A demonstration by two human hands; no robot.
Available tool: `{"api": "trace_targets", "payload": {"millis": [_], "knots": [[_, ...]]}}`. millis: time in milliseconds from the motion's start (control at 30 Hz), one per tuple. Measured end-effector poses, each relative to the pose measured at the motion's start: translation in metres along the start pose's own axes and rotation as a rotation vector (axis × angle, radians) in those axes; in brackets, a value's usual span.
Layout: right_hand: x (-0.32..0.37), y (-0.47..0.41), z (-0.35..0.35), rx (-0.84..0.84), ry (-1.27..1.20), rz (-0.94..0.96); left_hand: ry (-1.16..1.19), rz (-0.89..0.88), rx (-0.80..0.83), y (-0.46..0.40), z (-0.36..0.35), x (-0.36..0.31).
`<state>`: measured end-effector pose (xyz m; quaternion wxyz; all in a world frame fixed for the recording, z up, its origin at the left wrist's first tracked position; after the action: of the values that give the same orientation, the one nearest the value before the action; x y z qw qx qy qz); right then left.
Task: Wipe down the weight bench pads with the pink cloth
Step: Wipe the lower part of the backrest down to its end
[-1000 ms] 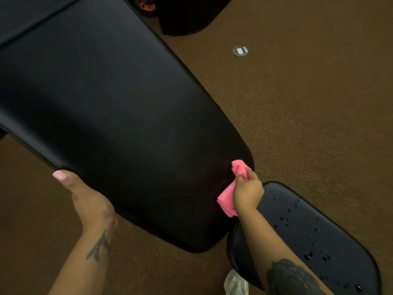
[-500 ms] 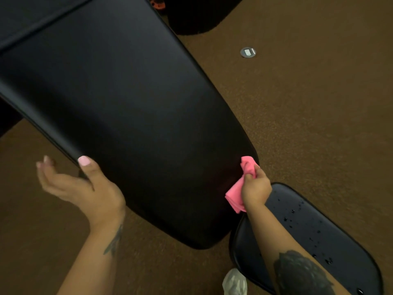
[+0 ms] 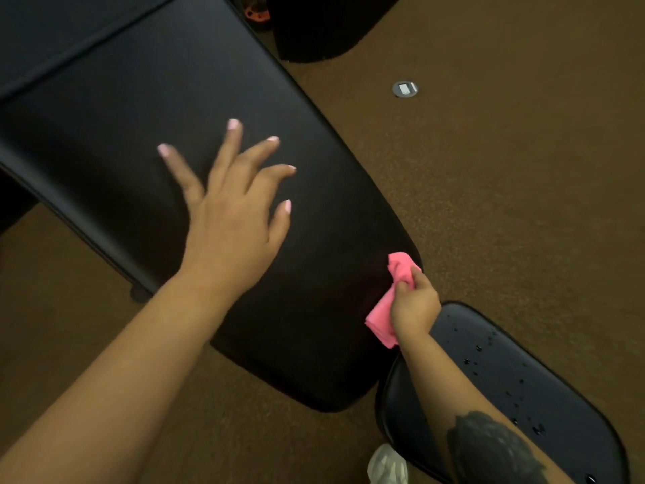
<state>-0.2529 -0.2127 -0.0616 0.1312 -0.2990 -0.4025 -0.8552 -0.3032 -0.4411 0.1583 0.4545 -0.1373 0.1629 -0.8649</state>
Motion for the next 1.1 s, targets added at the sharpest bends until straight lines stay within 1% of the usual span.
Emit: {"api": "trace_targets", "payload": {"millis": [67, 167, 300, 400, 500, 600, 667, 767, 833, 967, 1100], "knots": [[0.004, 0.009, -0.002, 0.038, 0.023, 0.066, -0.034, -0.077, 0.120, -0.022, -0.010, -0.004], [-0.004, 0.010, 0.001, 0.104, 0.003, 0.057, -0.127, -0.155, 0.288, -0.057, -0.026, -0.003], [-0.004, -0.002, 0.009, 0.061, 0.002, 0.007, -0.235, -0.273, 0.405, -0.100, -0.040, 0.005], [0.012, -0.008, 0.005, 0.020, -0.019, -0.021, -0.307, -0.283, 0.494, -0.117, -0.050, 0.015], [0.027, 0.000, -0.002, 0.054, -0.032, 0.049, -0.351, -0.243, 0.585, -0.124, -0.057, 0.024], [0.020, 0.012, -0.006, 0.127, -0.031, 0.109, -0.370, -0.246, 0.605, -0.129, -0.057, 0.024], [0.004, 0.013, -0.004, 0.159, -0.041, 0.098, -0.384, -0.244, 0.611, -0.134, -0.058, 0.022], [-0.008, 0.005, 0.003, 0.153, -0.053, 0.042, -0.414, -0.237, 0.644, -0.135, -0.063, 0.021], [-0.004, 0.000, 0.006, 0.134, -0.045, 0.034, -0.425, -0.235, 0.637, -0.135, -0.066, 0.022], [0.011, -0.002, 0.002, 0.110, -0.041, 0.064, -0.422, -0.217, 0.628, -0.136, -0.068, 0.020], [0.004, 0.007, -0.003, 0.149, -0.045, 0.129, -0.418, -0.189, 0.619, -0.138, -0.069, 0.019]]}}
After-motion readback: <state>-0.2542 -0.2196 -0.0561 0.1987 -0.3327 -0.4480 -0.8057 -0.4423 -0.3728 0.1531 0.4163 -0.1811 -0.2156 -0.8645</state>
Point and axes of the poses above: each hand's wrist, its own y-axis away from the middle knuckle, its own z-axis out of the back of the hand, x = y × z, the point moved 6 cm from there along -y, towards the middle knuckle, and after that the axes turned 15 degrees about -z, right-handed, at the moved point
